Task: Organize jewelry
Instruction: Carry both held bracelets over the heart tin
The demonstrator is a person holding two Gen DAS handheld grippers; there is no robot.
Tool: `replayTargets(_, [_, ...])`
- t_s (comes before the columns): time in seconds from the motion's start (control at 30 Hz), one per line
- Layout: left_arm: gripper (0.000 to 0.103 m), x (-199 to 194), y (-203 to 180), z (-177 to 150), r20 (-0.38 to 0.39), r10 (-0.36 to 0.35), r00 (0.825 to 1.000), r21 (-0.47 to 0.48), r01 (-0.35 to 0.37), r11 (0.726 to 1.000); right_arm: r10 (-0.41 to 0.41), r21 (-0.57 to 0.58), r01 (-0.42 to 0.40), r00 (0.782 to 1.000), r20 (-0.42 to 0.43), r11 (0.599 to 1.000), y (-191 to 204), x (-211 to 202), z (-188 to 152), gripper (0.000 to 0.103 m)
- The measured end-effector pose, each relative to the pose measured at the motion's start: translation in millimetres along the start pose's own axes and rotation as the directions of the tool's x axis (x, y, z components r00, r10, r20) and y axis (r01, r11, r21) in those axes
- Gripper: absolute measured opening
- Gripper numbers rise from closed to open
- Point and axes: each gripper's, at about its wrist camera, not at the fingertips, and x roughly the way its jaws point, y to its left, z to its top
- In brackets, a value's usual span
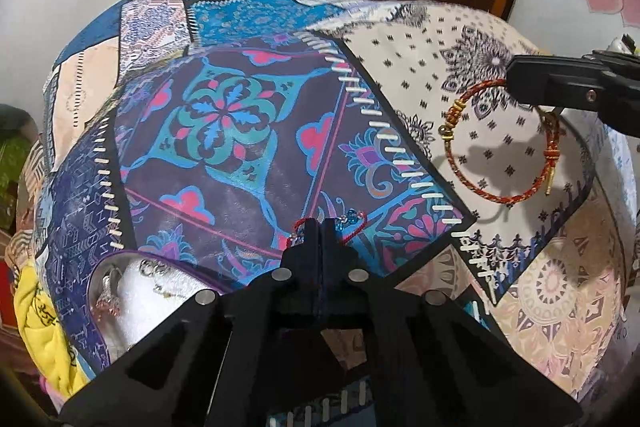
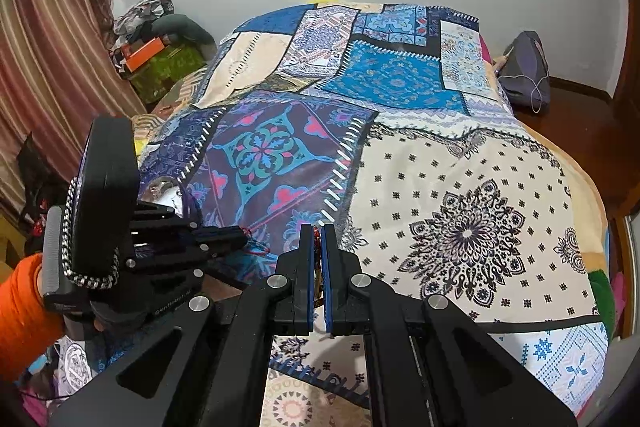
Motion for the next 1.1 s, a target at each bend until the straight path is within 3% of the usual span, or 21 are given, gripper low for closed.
replayTargets(0.43, [0.000,-72,17,-5,0.159,-0.043,0.986,-0.085,0.057,0.995,0.009,-0.032,-0.007,0.999,0.050,0.999,26,-14,15,0.003])
replayTargets(0.83, [0.000,-140,44,-6,0.298,-0.002,0.955,-0.137,0.045,0.990,0.057,-0.072,-0.051,0.995,0.078,0.996,62,-18,27,0.003])
replayTargets(1.1, [0.000,-159,64,-19,0.334,0.033,0.942,-0.170,0.026,0.985,0.106,-0.118,-0.095,0.990,0.089,0.988,96,-12,36,0.003])
